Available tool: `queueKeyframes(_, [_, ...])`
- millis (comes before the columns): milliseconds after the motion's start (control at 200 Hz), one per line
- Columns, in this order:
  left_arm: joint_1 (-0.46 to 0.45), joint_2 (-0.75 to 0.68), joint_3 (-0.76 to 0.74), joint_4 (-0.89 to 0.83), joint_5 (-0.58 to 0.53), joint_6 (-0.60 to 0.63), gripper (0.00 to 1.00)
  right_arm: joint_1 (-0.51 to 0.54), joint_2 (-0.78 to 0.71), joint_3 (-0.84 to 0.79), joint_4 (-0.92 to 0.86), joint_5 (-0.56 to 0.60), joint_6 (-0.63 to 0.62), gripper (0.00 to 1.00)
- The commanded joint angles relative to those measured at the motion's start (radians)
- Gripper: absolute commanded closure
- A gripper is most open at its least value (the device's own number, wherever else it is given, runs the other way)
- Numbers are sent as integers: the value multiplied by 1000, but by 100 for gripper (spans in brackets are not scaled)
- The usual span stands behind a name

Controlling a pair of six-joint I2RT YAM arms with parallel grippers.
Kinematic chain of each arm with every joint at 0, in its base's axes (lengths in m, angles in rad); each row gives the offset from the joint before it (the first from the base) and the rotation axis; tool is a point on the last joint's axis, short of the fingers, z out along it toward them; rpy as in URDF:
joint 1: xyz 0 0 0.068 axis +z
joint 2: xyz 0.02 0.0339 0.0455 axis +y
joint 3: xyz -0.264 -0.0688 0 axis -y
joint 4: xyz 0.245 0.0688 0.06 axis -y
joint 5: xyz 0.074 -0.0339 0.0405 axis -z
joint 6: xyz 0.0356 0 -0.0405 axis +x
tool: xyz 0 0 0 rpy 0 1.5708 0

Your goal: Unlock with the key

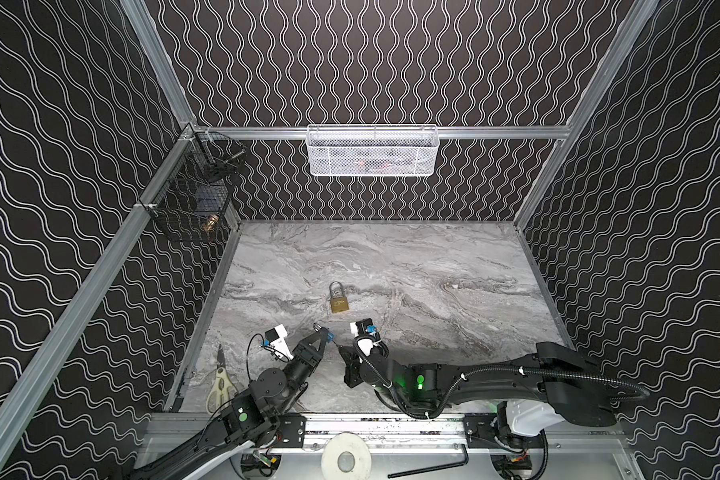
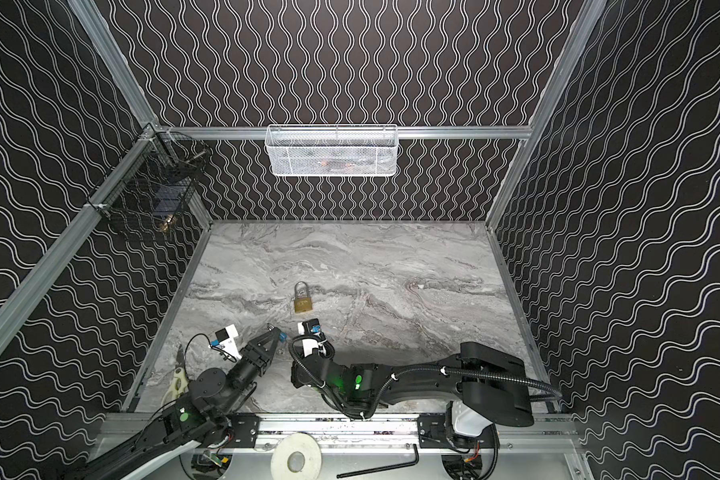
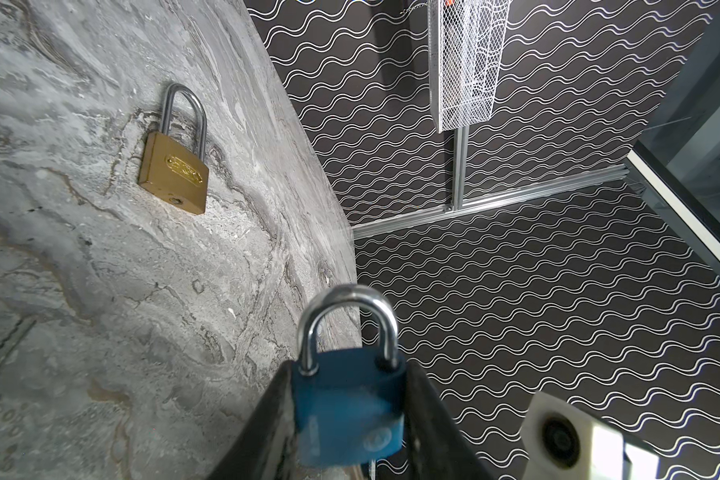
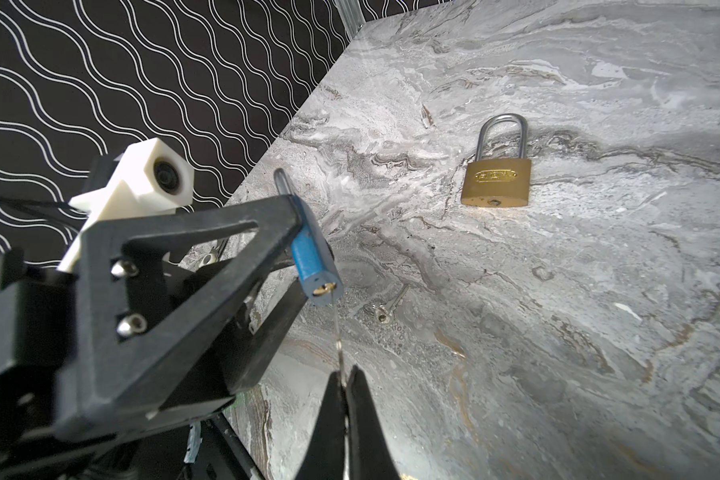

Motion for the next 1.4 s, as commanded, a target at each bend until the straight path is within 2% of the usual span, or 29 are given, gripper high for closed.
queueKeyframes(0, [0, 0, -7, -28, 11, -3, 100, 0, -11, 11, 34, -4, -7, 100])
queueKeyframes(1121, [0, 0, -7, -20, 17, -11, 100, -9, -6, 6, 53, -30, -6, 100])
queueKeyframes(1396, [-1, 0, -7, -6, 20, -10, 100, -8, 46, 86, -59, 10, -15, 100])
